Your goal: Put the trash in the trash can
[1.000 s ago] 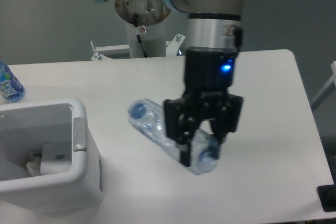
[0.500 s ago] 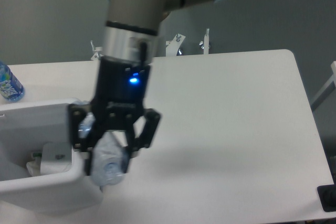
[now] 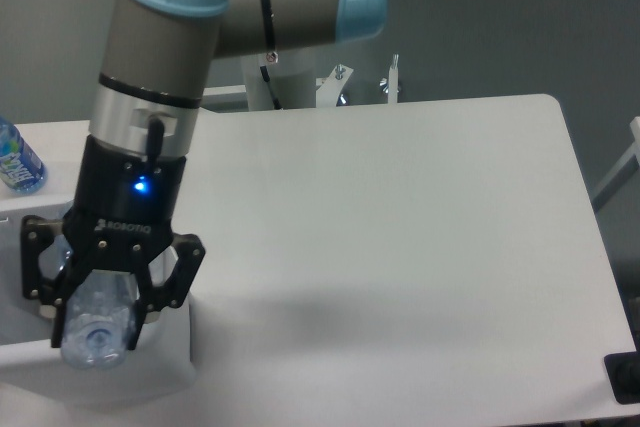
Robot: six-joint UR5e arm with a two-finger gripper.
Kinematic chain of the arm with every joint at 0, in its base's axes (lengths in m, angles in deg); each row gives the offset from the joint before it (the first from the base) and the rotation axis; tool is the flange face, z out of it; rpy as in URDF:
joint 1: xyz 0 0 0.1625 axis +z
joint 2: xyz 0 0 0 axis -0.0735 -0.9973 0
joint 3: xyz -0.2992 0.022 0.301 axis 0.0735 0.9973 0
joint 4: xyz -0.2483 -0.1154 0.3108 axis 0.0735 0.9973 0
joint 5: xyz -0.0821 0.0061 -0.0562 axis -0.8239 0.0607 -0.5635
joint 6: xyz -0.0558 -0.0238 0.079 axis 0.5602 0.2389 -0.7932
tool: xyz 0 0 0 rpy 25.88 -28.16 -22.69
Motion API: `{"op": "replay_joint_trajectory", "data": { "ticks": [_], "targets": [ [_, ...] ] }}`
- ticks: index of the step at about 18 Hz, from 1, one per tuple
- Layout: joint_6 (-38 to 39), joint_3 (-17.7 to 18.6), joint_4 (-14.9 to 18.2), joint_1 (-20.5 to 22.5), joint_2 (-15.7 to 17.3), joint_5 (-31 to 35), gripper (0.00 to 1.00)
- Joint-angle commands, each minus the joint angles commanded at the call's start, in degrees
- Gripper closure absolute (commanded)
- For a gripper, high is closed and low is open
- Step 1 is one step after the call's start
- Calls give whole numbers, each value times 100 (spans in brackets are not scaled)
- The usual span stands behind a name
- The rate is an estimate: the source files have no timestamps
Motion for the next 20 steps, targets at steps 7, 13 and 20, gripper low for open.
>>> {"op": "replay_joint_trajectory", "data": {
  "ticks": [7,13,20],
  "targets": [
    [-300,18,0,78,26,70,0],
    [-852,26,79,913,131,552,0],
    [-3187,298,1483,1678,597,1888,0]
  ]
}}
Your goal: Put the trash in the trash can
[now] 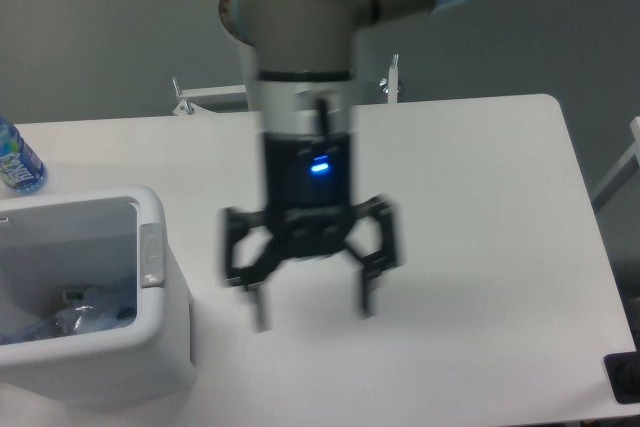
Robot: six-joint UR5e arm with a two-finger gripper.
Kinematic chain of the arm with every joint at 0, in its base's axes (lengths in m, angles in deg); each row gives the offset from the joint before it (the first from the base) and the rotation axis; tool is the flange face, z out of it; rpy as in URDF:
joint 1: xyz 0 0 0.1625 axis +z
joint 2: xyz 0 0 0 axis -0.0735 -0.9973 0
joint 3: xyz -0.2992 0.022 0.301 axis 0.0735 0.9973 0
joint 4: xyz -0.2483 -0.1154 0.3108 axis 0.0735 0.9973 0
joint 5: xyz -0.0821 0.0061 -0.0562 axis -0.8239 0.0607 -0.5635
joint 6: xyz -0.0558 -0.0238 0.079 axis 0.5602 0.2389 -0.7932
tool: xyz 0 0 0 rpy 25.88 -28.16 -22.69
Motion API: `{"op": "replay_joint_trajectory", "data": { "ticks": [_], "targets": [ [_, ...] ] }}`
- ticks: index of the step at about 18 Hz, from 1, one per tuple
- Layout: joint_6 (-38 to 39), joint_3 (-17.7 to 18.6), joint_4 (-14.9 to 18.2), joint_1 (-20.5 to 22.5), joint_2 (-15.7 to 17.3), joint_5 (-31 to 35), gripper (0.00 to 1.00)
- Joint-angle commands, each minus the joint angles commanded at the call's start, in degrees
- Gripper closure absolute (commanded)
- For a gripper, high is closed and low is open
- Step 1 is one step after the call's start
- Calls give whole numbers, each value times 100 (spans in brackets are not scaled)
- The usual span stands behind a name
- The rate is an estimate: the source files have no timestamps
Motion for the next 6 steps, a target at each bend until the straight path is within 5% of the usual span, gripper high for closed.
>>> {"op": "replay_joint_trajectory", "data": {
  "ticks": [6],
  "targets": [
    [-1955,757,318,466,502,573,0]
  ]
}}
